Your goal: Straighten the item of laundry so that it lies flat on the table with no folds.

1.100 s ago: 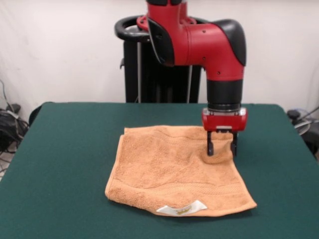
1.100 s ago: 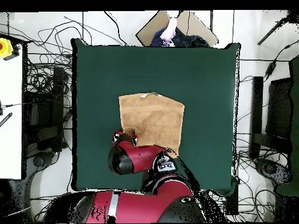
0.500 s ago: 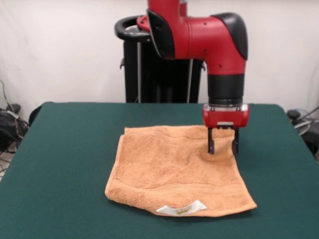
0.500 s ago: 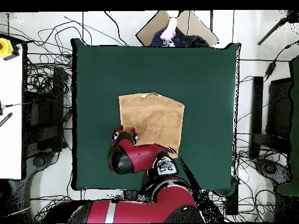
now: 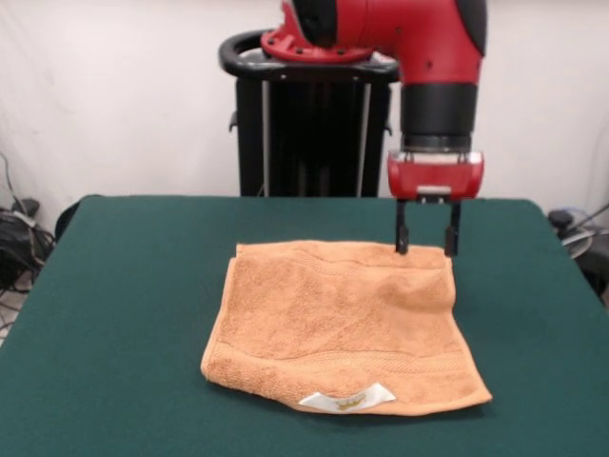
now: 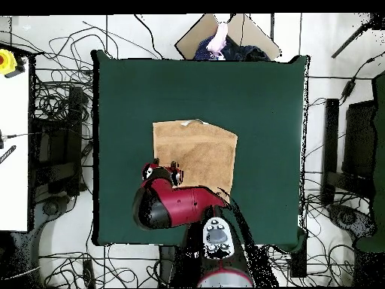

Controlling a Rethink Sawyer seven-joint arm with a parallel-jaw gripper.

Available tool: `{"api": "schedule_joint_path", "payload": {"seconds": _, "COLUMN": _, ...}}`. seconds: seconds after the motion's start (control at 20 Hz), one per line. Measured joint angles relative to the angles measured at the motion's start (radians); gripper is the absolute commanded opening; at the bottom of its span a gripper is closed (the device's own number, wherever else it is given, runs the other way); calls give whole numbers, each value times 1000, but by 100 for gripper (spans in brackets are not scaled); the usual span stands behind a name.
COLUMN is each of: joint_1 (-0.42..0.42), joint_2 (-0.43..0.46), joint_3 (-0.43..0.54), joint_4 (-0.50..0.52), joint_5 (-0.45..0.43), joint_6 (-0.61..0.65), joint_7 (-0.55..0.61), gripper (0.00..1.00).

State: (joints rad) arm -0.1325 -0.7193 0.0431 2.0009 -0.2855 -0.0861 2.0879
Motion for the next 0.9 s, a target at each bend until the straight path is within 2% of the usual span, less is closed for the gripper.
{"api": "schedule_joint_path", "payload": {"seconds": 0.2, "joint_1": -10, "joint_2": -70, "joint_3": 0, "joint_4": 7, "joint_5": 0, "joint_6": 48, "joint_7": 0, "gripper": 100}}
{"api": "schedule_joint_path", "payload": {"seconds": 0.45, "joint_1": -1, "joint_2": -113, "joint_3": -4, "joint_4": 8, "joint_5": 0, "joint_6": 65, "joint_7": 0, "gripper": 100}}
{"api": "schedule_joint_path", "payload": {"seconds": 0.7, "joint_1": 73, "joint_2": -107, "joint_3": -55, "joint_4": 5, "joint_5": -8, "joint_6": 46, "joint_7": 0, "gripper": 100}}
{"api": "schedule_joint_path", "payload": {"seconds": 0.8, "joint_1": 66, "joint_2": -106, "joint_3": -48, "joint_4": 7, "joint_5": -17, "joint_6": 31, "joint_7": 0, "gripper": 100}}
{"api": "schedule_joint_path", "payload": {"seconds": 0.9, "joint_1": 20, "joint_2": -101, "joint_3": -23, "joint_4": 17, "joint_5": -38, "joint_6": -17, "joint_7": 0, "gripper": 100}}
